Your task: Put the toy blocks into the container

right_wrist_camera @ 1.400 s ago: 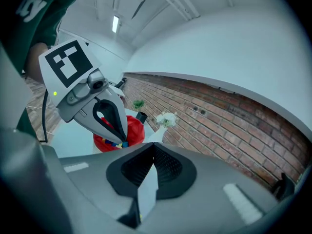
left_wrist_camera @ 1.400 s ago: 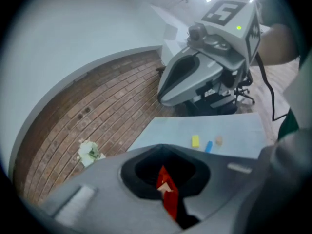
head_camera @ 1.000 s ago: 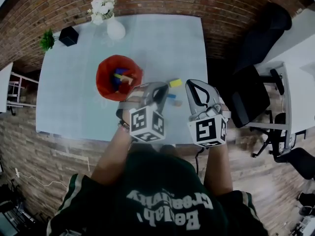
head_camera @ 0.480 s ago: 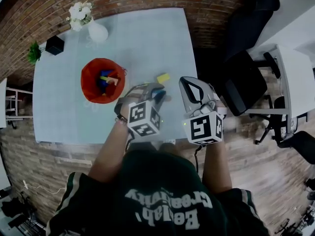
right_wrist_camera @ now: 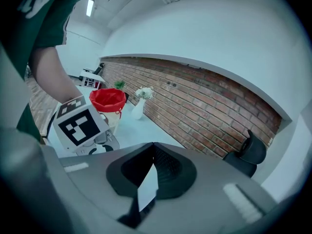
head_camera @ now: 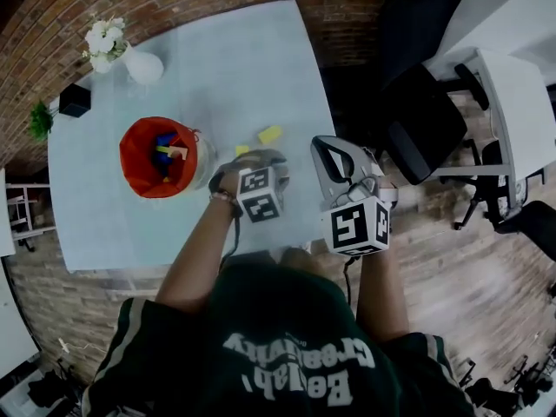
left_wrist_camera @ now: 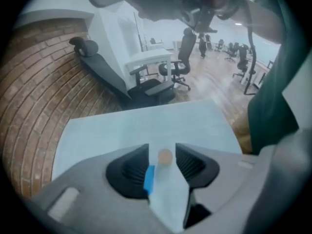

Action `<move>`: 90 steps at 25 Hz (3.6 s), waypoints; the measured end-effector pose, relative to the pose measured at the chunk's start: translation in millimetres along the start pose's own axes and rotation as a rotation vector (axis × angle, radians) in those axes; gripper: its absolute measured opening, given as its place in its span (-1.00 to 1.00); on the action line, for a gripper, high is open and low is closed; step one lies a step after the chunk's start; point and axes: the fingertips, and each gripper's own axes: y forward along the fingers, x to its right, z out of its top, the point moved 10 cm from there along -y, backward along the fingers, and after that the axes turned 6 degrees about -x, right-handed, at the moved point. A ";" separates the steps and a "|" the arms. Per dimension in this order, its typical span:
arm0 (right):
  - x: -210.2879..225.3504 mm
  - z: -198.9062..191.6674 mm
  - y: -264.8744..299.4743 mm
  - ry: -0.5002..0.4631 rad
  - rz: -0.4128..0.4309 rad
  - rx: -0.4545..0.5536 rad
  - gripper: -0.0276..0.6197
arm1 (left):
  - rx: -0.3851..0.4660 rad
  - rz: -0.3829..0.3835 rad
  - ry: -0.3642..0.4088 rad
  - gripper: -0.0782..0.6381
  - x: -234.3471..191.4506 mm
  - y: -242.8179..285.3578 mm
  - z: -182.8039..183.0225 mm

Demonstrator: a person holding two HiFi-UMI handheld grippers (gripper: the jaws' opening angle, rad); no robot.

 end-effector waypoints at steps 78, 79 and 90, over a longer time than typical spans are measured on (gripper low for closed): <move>-40.4 101.6 28.7 -0.177 0.153 0.206 -0.90 | 0.449 0.584 -0.394 -0.38 11.5 -211.5 -60.1; -43.4 105.2 31.3 -0.182 0.162 0.213 -0.90 | 0.443 0.592 -0.402 -0.38 12.2 -213.5 -64.7; -92.1 160.3 72.8 -0.269 0.281 0.289 -0.90 | 0.361 0.677 -0.530 -0.38 20.8 -237.4 -140.0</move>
